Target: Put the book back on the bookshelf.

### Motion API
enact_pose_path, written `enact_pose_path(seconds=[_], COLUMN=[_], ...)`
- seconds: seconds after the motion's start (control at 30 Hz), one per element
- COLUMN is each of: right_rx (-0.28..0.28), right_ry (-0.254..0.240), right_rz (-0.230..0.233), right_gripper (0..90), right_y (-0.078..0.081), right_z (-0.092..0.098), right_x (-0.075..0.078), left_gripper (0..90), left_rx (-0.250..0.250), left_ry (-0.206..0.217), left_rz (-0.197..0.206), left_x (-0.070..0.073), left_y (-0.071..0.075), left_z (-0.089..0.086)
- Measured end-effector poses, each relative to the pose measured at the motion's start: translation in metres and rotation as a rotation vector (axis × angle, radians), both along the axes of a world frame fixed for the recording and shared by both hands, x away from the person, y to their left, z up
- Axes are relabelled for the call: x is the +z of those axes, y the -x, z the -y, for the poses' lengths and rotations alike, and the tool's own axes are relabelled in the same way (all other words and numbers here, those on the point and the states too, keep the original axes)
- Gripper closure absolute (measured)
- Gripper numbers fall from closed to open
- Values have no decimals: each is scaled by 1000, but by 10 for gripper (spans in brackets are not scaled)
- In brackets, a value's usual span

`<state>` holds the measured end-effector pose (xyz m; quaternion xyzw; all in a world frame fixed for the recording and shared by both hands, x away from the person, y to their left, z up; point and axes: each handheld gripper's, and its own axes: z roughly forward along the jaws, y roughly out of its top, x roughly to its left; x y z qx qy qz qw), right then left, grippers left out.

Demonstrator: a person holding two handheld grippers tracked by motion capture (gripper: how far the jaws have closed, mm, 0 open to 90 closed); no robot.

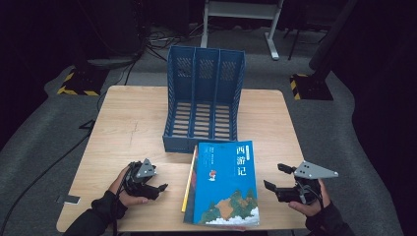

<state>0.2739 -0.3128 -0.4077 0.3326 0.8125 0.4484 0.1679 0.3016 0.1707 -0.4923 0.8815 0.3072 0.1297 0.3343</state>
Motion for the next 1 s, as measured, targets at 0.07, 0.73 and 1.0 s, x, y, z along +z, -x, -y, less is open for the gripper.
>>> enact_pose_path(seconds=[0.07, 0.73, 1.0], right_rx=[11, 117, 150], right_ry=[-4, 27, 59], right_rz=[-1, -3, -88], right_gripper=[204, 209, 172], right_y=[1, 11, 7], right_z=[-2, -39, -48], right_x=[2, 9, -2], left_gripper=[198, 210, 210], left_rx=[3, -48, -58], left_ry=[-6, 38, 23], left_rz=[4, 47, 91], left_x=[0, 12, 17], left_y=[0, 3, -1], left_z=[1, 20, 31])
